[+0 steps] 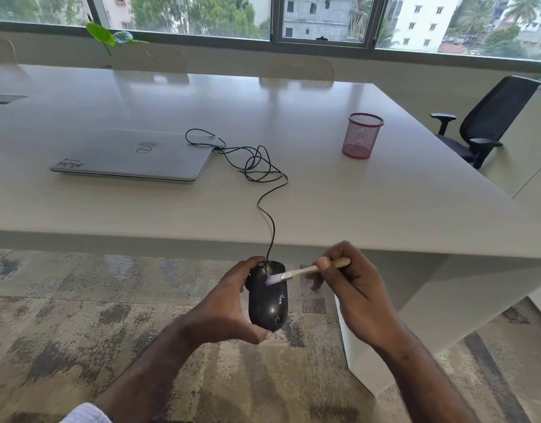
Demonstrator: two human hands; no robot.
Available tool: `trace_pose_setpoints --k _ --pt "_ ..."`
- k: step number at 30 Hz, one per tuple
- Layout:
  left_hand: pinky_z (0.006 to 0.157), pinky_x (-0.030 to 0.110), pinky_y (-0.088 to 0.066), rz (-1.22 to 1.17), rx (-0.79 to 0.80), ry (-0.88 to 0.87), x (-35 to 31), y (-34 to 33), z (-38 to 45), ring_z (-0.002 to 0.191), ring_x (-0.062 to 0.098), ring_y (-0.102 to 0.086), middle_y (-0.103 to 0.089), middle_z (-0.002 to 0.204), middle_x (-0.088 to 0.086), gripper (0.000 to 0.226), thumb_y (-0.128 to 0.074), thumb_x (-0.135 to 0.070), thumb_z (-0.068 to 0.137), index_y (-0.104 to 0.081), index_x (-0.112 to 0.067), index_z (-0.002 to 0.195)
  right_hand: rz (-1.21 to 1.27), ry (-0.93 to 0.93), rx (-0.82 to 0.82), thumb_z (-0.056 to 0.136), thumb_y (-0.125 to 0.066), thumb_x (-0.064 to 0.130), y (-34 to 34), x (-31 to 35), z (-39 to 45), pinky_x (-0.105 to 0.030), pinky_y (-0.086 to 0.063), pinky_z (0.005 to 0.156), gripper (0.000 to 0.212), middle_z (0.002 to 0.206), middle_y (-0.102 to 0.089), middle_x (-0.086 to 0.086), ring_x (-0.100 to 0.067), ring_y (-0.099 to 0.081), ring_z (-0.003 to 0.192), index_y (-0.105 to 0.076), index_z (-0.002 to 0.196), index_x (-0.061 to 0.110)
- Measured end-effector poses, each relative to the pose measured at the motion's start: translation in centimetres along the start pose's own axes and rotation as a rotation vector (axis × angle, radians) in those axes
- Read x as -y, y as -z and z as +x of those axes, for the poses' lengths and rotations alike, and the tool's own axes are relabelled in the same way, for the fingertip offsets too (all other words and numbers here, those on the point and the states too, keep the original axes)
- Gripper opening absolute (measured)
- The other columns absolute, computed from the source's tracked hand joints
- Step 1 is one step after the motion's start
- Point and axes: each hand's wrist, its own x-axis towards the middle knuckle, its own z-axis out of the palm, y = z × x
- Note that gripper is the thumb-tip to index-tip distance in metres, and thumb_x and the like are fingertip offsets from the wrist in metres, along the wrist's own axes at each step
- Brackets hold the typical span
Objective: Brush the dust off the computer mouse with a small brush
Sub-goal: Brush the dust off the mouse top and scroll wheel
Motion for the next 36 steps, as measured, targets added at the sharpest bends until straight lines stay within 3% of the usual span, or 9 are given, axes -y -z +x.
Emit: trace_pose_setpoints --k 5,11,17,22,27,31,36 --pt "0.088 -0.005 -0.037 0.002 -0.007 0.001 0.2 0.0 0.1 0.114 -0.024 -0.043 -0.042 0.118 -0.048 0.104 -0.09 -0.03 0.049 -0.035 -0.062 0.132 -0.057 -0.023 0.033 0.091 -0.057 0.044 0.1 -0.2 -0.3 -0.053 -0.05 0.072 0.019 0.067 -0.067 -0.003 -0.025 -0.063 0.066 -0.058 0.076 0.034" --pt "0.087 -0.002 -0.042 0.012 0.003 0.0 0.1 0.2 0.0 0.112 -0.027 -0.039 -0.038 0.116 -0.051 0.109 -0.089 -0.034 0.049 -0.035 -0.05 0.142 0.006 0.018 -0.08 0.096 -0.058 0.028 0.3 -0.1 0.1 -0.05 -0.055 0.071 0.017 0.073 -0.069 -0.009 -0.03 -0.065 0.067 -0.06 0.08 0.026" --pt "0.089 0.0 -0.042 0.027 -0.003 -0.001 0.2 0.2 -0.1 0.114 -0.025 -0.041 -0.04 0.115 -0.051 0.104 -0.088 -0.034 0.049 -0.035 -0.059 0.134 -0.061 -0.02 -0.052 0.093 -0.056 0.042 0.4 -0.3 -0.3 -0.058 -0.051 0.066 0.022 0.063 -0.065 -0.005 -0.037 -0.06 0.061 -0.057 0.072 0.034" --pt "0.088 -0.003 -0.039 0.027 -0.006 -0.01 0.2 0.1 -0.1 0.113 -0.023 -0.041 -0.038 0.116 -0.052 0.102 -0.088 -0.04 0.047 -0.034 -0.063 0.131 0.038 -0.005 -0.132 0.099 -0.056 0.024 0.4 -0.2 -0.2 -0.034 -0.055 0.063 0.02 0.067 -0.068 -0.009 -0.025 -0.063 0.061 -0.058 0.08 0.017" --pt "0.09 -0.001 -0.036 0.028 -0.027 -0.033 0.2 0.0 0.0 0.116 -0.011 -0.047 -0.045 0.119 -0.043 0.102 -0.087 -0.037 0.047 -0.034 -0.074 0.126 -0.029 -0.045 -0.142 0.099 -0.055 0.027 0.0 -0.3 -0.7 -0.039 -0.054 0.064 0.023 0.069 -0.071 -0.007 -0.022 -0.064 0.061 -0.057 0.081 0.013" --pt "0.091 0.001 -0.037 0.027 -0.03 -0.032 0.3 -0.1 0.0 0.115 -0.009 -0.048 -0.05 0.128 -0.025 0.101 -0.085 -0.039 0.046 -0.035 -0.065 0.13 -0.048 -0.067 -0.082 0.098 -0.057 0.027 0.0 -0.2 -1.1 -0.043 -0.052 0.06 0.025 0.061 -0.066 -0.004 -0.022 -0.06 0.056 -0.058 0.076 0.016" --pt "0.095 0.006 -0.037 -0.004 -0.019 -0.023 0.0 0.0 -0.1 0.118 -0.008 -0.048 -0.05 0.133 -0.019 0.11 -0.085 -0.043 0.046 -0.037 -0.044 0.145 0.067 -0.054 -0.205 0.103 -0.055 0.014 0.3 -0.3 -0.6 -0.024 -0.05 0.059 0.023 0.067 -0.07 -0.01 -0.022 -0.061 0.056 -0.057 0.081 0.01"
